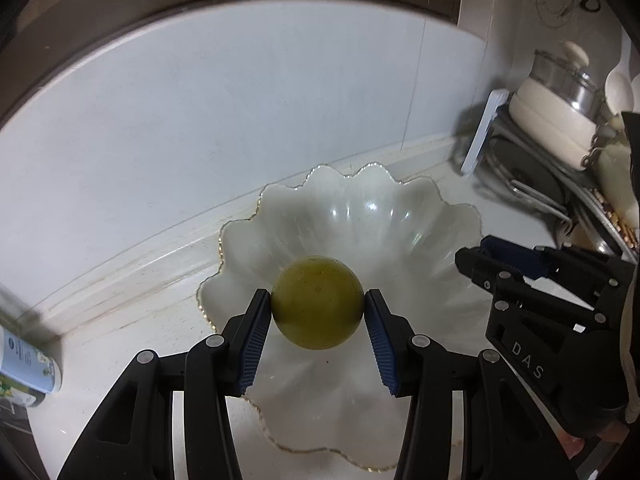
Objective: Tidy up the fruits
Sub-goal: 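Carry the green fruit and dark plum in both tools over the white bowl, then open both tools to drop the green fruit and plum into the bowl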
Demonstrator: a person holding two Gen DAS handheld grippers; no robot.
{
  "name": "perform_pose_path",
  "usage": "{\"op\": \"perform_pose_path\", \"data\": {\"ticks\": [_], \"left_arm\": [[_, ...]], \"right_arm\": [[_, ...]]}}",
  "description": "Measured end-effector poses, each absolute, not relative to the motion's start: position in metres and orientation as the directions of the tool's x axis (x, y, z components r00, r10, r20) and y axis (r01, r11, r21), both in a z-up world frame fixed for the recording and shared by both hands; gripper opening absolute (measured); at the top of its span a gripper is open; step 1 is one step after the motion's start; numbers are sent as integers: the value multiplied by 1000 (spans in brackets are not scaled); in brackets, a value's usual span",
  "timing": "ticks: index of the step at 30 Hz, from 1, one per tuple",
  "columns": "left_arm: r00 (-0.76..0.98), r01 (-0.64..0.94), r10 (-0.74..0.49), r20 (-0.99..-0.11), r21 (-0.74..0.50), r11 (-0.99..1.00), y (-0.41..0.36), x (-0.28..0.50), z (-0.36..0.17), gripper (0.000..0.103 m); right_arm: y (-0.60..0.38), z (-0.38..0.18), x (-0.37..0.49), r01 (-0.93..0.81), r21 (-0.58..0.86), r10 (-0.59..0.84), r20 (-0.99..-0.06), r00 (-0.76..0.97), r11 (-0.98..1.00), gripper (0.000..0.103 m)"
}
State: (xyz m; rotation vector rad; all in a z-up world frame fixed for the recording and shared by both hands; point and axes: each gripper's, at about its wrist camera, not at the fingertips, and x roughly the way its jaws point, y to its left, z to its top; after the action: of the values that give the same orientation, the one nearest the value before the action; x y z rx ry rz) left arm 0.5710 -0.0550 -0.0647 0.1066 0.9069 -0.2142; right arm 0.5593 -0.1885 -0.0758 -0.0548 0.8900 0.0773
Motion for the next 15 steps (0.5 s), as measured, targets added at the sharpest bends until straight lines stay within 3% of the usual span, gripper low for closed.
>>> {"op": "perform_pose_path", "data": {"ticks": [15], "left_arm": [[474,251,-98,-875,28,967,-73,610,-99,48]], "right_arm": [[-194,-119,596,-113,-48,15,-865,502,992,23]]}}
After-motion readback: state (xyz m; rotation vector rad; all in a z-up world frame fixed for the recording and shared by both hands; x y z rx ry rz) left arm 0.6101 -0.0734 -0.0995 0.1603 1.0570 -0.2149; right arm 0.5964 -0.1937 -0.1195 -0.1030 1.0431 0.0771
